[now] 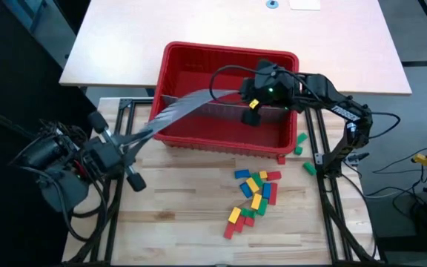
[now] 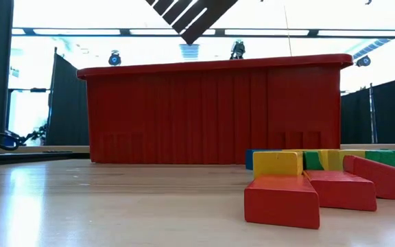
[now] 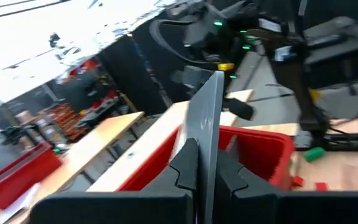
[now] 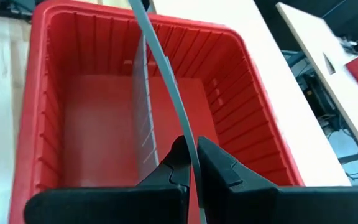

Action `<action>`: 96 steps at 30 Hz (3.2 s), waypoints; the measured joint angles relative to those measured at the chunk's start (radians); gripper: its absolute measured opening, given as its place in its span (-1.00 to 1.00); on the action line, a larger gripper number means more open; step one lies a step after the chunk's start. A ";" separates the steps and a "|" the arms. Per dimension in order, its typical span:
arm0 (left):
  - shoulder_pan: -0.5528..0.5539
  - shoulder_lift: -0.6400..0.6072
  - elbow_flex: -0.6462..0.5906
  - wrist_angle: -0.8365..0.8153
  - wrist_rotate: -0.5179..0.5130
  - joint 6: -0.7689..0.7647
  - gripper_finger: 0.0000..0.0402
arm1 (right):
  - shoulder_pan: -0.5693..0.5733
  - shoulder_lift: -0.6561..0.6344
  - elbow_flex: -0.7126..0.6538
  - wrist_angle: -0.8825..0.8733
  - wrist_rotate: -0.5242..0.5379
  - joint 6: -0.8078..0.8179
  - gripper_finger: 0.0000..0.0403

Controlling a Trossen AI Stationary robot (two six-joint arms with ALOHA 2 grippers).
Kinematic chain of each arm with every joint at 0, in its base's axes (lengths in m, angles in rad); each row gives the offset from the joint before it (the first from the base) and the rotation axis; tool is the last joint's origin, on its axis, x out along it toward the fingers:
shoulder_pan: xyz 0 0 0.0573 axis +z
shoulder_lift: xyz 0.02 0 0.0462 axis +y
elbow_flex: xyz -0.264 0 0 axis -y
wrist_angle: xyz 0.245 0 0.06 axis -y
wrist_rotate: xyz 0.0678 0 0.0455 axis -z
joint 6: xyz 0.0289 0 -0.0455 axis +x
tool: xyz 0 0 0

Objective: Sort blocks

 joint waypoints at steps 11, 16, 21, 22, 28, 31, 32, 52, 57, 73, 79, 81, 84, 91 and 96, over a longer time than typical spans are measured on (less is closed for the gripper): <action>0.014 -0.013 0.000 0.003 -0.060 0.017 -0.64 | 0.001 -0.001 0.001 -0.023 0.005 -0.003 -1.00; 0.017 -0.015 0.000 0.004 -0.095 0.017 -0.32 | -0.004 -0.001 0.001 -0.036 0.008 -0.008 -1.00; 0.019 -0.022 0.000 0.003 -0.097 0.006 0.01 | -0.024 -0.013 0.001 -0.069 0.074 -0.009 -1.00; 0.019 -0.023 0.000 0.003 -0.097 0.002 0.07 | -0.032 -0.016 0.001 -0.073 0.089 -0.009 -1.00; 0.019 -0.024 0.000 0.004 -0.097 0.000 0.34 | -0.089 -0.048 0.002 -0.077 0.113 0.003 -0.99; 0.019 -0.024 0.000 0.004 -0.097 0.000 0.40 | -0.114 -0.067 0.002 -0.078 0.112 0.011 -0.99; 0.020 -0.024 0.000 0.004 -0.097 0.000 0.40 | -0.120 -0.071 0.002 -0.079 0.109 0.014 -0.99; 0.085 -0.034 0.000 0.002 -0.097 0.001 0.38 | -0.128 -0.071 0.002 -0.086 0.000 0.054 -1.00; 0.094 -0.034 0.000 0.002 -0.095 0.001 0.38 | -0.128 -0.071 0.002 -0.079 0.001 0.054 -1.00; 0.104 -0.034 0.000 0.002 -0.094 -0.019 0.37 | -0.177 -0.066 0.002 0.081 -0.006 0.035 -1.00; 0.104 -0.034 0.000 0.002 -0.094 -0.027 0.37 | -0.190 -0.063 0.002 0.079 -0.007 0.035 -1.00; 0.104 -0.034 0.000 0.002 -0.094 -0.028 0.38 | -0.191 -0.063 0.002 0.072 -0.010 0.036 -1.00; 0.104 -0.034 0.000 0.002 -0.094 -0.031 0.38 | -0.195 -0.063 0.001 0.044 -0.025 0.045 -1.00; 0.104 -0.034 0.000 0.002 -0.094 -0.035 0.38 | -0.195 -0.063 0.002 -0.127 -0.055 0.085 -1.00; 0.104 -0.034 0.000 0.002 -0.094 -0.036 0.38 | -0.194 -0.070 0.005 -0.209 -0.056 0.106 -1.00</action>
